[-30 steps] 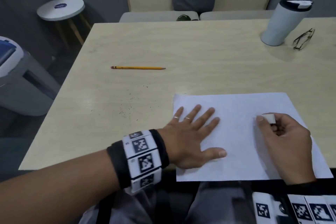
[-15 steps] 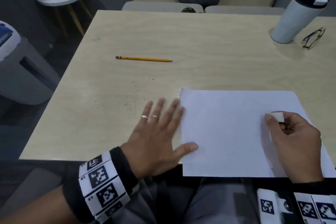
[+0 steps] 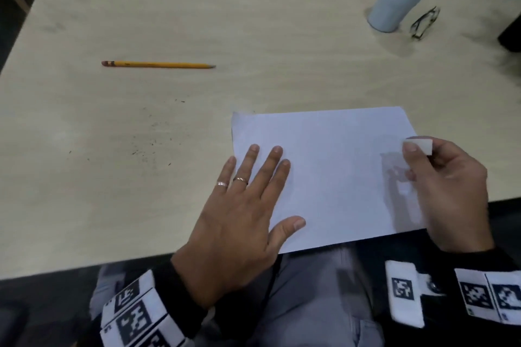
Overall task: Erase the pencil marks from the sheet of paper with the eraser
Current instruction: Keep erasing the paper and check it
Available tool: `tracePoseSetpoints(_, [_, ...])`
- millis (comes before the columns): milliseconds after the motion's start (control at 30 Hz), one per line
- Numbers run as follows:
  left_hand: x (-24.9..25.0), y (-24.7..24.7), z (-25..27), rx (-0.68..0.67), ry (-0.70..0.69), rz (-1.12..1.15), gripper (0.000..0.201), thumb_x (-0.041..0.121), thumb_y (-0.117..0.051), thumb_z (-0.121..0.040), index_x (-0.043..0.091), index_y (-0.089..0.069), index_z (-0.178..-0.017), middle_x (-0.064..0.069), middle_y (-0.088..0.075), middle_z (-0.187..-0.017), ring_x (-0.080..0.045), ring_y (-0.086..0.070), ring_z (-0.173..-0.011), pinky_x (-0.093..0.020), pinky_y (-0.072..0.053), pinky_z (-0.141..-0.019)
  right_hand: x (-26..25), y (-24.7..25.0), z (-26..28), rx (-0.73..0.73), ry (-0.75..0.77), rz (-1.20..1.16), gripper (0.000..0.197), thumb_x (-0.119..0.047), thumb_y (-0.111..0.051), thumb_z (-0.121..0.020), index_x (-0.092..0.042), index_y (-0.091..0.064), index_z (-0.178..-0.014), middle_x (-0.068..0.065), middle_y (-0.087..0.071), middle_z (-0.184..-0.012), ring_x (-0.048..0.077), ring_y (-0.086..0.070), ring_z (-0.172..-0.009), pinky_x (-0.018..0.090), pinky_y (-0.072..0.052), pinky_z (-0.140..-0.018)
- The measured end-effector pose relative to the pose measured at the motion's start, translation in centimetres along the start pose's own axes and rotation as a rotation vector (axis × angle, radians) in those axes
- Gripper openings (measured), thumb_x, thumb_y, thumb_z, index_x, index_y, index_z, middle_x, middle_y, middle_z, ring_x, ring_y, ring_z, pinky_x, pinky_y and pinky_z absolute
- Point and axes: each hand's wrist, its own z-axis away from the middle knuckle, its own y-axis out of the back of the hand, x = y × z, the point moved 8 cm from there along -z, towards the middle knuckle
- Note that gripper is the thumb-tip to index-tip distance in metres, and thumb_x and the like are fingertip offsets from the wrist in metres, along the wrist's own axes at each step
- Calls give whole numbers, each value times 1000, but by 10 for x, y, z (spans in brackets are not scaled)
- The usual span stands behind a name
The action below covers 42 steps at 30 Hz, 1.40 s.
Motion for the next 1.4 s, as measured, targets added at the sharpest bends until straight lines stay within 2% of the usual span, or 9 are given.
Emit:
tracePoseSetpoints(67, [-2, 3, -2, 18, 20, -8, 77, 65, -16, -109, 14, -28, -166, -4, -11, -177, -33, -3, -163, -58, -14, -129, -5, 5, 8, -34, 53, 95, 13, -27, -74, -102, -18, -76, -111, 2, -78, -94, 16, -68, -79, 33, -58, -77])
tracePoseSetpoints(167, [-2, 9, -10, 97, 64, 26, 60, 52, -35, -107, 8, -53, -144, -16, -39, -164, -44, -26, -156, -60, -19, -127, -4, -4, 22, -95, 124, 242, 10, -24, -79, -97, -19, -74, -103, -3, -74, -82, 10, -64, -67, 22, -52, -68])
tracePoseSetpoints(267, [-1, 12, -19, 169, 76, 88, 42, 41, -39, -106, 8, -54, -127, -19, -42, -159, -41, -25, -157, -57, -19, -127, 0, -21, 30, -159, 167, 304, 6, -22, -78, -96, -21, -73, -97, -6, -71, -77, 13, -61, -67, 23, -51, -68])
tracePoseSetpoints(433, [-1, 9, -21, 149, 68, 63, 55, 48, -35, -108, 9, -46, -144, -12, -21, -174, -36, -12, -162, -53, -13, -130, 6, -27, 13, -138, 227, 348, 10, -25, -75, -100, -16, -72, -103, 7, -68, -84, 30, -62, -76, 49, -55, -75])
tracePoseSetpoints(533, [0, 10, -28, 146, 114, 42, 61, 50, -38, -105, 8, -46, -150, -14, -31, -170, -42, -22, -158, -57, -17, -128, 3, -33, 10, -143, 237, 344, 10, -24, -75, -99, -15, -72, -103, 6, -68, -85, 29, -61, -77, 52, -55, -77])
tracePoseSetpoints(767, [6, 3, -32, 102, 123, -22, 70, 46, -15, -110, 6, -12, -167, -14, 0, -176, -34, 6, -163, -56, -7, -129, -47, -45, 59, -200, 412, 341, 6, -11, -79, -92, -14, -73, -92, -3, -70, -84, 17, -62, -74, 25, -49, -72])
tracePoseSetpoints(900, [6, 3, -34, 93, 117, -27, 70, 44, -13, -109, 7, -7, -168, -14, 3, -176, -33, 8, -162, -56, -5, -129, -46, -74, 93, -402, 473, 379, 14, -4, -81, -88, -14, -71, -84, -1, -61, -75, 20, -55, -70, 35, -46, -66])
tracePoseSetpoints(1133, [6, 4, -33, 82, 118, -28, 70, 45, -13, -109, 7, -6, -168, -14, 3, -176, -34, 7, -162, -57, -5, -129, -39, -51, 71, -310, 401, 394, 23, -3, -82, -86, -16, -71, -71, 2, -55, -66, 21, -51, -65, 37, -43, -61])
tracePoseSetpoints(1400, [5, 4, -34, 91, 120, -25, 70, 44, -13, -109, 7, -7, -168, -14, 4, -176, -34, 8, -162, -57, -6, -129, -24, -34, 55, -187, 273, 384, 24, -12, -85, -83, -20, -67, -70, -7, -65, -65, 14, -60, -61, 18, -47, -63])
